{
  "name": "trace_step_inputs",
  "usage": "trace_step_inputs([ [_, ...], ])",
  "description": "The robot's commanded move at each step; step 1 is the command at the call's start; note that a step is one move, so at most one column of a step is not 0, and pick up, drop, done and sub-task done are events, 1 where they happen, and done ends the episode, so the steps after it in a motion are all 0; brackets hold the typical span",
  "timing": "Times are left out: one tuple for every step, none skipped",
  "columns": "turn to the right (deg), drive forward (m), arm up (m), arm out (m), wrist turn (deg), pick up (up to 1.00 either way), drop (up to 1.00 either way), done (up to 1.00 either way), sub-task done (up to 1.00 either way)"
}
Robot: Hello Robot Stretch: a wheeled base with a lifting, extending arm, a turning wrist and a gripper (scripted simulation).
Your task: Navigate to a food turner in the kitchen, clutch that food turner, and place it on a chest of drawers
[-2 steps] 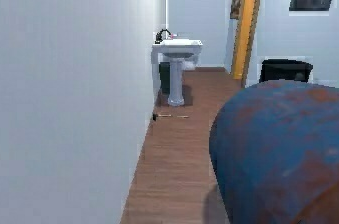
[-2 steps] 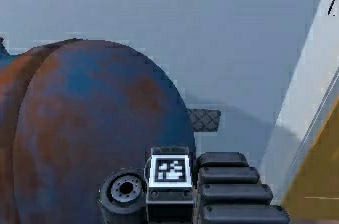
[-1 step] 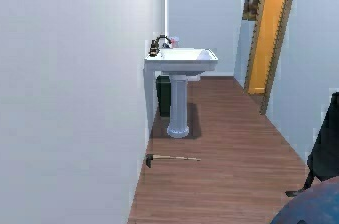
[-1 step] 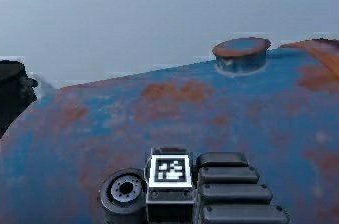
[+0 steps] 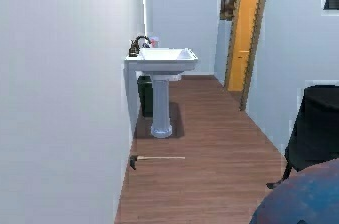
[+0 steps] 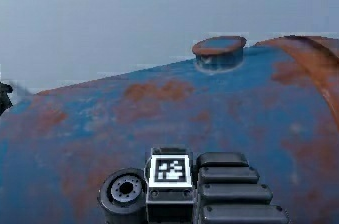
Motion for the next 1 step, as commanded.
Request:
trace_step_inputs([
  [0.0,0.5,0.0,0.0,0.0,0.0,0.0,0.0,0.0],
])
